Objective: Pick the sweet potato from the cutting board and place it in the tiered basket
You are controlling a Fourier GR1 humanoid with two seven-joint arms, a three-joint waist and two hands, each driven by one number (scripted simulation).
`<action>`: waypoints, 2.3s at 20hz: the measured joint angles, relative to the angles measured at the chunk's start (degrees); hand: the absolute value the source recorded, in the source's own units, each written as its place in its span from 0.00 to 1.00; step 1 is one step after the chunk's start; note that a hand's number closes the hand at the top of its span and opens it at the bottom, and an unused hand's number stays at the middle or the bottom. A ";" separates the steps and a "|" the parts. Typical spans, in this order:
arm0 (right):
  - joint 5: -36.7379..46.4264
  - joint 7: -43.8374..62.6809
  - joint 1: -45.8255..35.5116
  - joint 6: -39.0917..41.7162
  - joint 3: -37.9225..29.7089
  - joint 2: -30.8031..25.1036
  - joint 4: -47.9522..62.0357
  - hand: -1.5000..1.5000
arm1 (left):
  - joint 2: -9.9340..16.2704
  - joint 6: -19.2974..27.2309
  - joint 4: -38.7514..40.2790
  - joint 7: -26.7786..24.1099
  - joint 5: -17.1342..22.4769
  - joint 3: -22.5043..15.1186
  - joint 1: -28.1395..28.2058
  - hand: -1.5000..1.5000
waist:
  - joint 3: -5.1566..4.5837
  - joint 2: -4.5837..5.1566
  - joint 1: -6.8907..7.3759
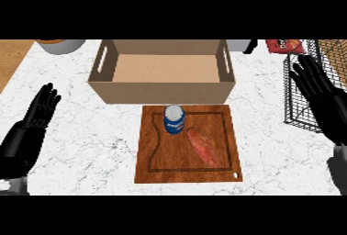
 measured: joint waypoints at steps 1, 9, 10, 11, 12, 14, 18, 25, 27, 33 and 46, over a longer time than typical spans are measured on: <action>-1.19 -0.16 0.02 1.12 0.13 0.65 1.06 1.00 | -0.14 -0.16 0.54 -0.25 0.02 0.10 0.75 0.50 | 0.20 0.12 0.15; -19.10 -1.42 5.63 10.46 5.53 17.29 10.55 0.00 | -0.04 0.25 8.11 7.36 1.20 0.40 4.68 0.50 | 1.69 2.62 1.55; -19.58 -2.68 6.19 12.77 6.42 18.35 11.49 0.00 | -0.10 0.34 9.42 8.73 1.35 0.44 4.78 0.50 | 1.55 2.27 1.27; -17.60 -4.94 6.70 14.04 7.22 18.71 12.97 0.00 | 0.15 0.23 10.26 10.16 1.78 0.87 4.82 0.50 | 1.42 1.93 1.09; -14.51 -6.51 6.97 14.03 8.13 18.28 13.71 0.00 | 0.42 -0.13 11.39 10.74 1.99 1.14 4.98 0.50 | 1.31 1.67 0.91; -7.55 -7.29 6.49 13.18 10.07 15.17 14.32 0.00 | 0.55 -0.34 12.25 12.23 2.23 1.11 5.03 0.50 | 1.13 1.28 0.82; 6.53 -6.55 3.57 12.00 14.51 6.80 14.54 0.00 | 0.74 -0.45 12.94 13.85 2.34 1.05 4.99 0.50 | 0.89 0.77 1.04; 14.72 0.33 -7.29 20.07 20.20 0.48 18.26 0.00 | 0.41 -1.10 15.26 14.73 2.21 1.42 3.31 0.50 | 0.89 0.72 1.21; 14.75 2.18 -10.74 23.52 21.25 0.96 19.98 0.00 | 0.04 -1.12 15.78 14.49 1.85 1.48 3.11 0.50 | 0.90 0.69 1.13; 13.51 12.20 -18.70 29.00 20.59 4.99 21.15 0.00 | -0.66 -2.34 17.57 14.08 1.03 3.02 2.75 0.50 | 0.91 0.51 0.53; 13.27 27.77 -24.59 39.80 18.40 6.50 23.86 0.00 | -2.11 -3.26 16.59 16.49 -1.15 5.40 1.85 0.50 | 0.92 0.46 0.21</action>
